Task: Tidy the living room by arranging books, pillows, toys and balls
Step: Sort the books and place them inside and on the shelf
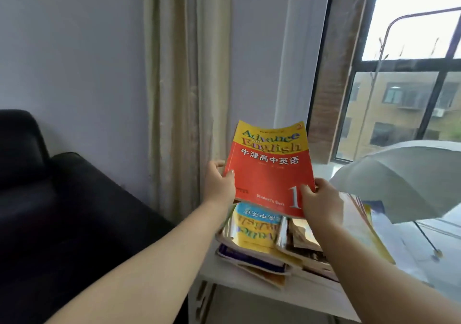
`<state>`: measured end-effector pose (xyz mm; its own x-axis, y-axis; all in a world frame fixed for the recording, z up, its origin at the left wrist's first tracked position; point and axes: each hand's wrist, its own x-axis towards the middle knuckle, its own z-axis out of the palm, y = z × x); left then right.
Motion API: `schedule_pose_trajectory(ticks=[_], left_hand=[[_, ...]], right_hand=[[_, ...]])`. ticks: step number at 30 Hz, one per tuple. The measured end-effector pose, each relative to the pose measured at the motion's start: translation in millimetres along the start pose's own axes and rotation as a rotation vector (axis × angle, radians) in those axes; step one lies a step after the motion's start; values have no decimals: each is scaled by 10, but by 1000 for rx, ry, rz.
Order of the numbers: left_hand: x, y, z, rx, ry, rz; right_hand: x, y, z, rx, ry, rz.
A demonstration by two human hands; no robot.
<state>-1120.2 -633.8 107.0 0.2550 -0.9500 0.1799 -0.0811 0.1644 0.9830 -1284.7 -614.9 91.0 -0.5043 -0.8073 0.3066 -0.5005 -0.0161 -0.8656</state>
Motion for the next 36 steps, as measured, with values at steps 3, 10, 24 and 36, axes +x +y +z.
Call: schedule_pose_trajectory(ticks=[3, 10, 24, 36], left_hand=[[99, -311, 179, 592, -179, 128], [23, -1101, 330, 1335, -811, 101], [19, -1164, 348, 1546, -695, 366], [29, -1162, 355, 1511, -693, 388]], right_hand=[[142, 336, 77, -279, -297, 111], [13, 719, 238, -925, -662, 94], [-4, 920, 166, -1071, -700, -154], [124, 1167, -280, -1045, -649, -290]])
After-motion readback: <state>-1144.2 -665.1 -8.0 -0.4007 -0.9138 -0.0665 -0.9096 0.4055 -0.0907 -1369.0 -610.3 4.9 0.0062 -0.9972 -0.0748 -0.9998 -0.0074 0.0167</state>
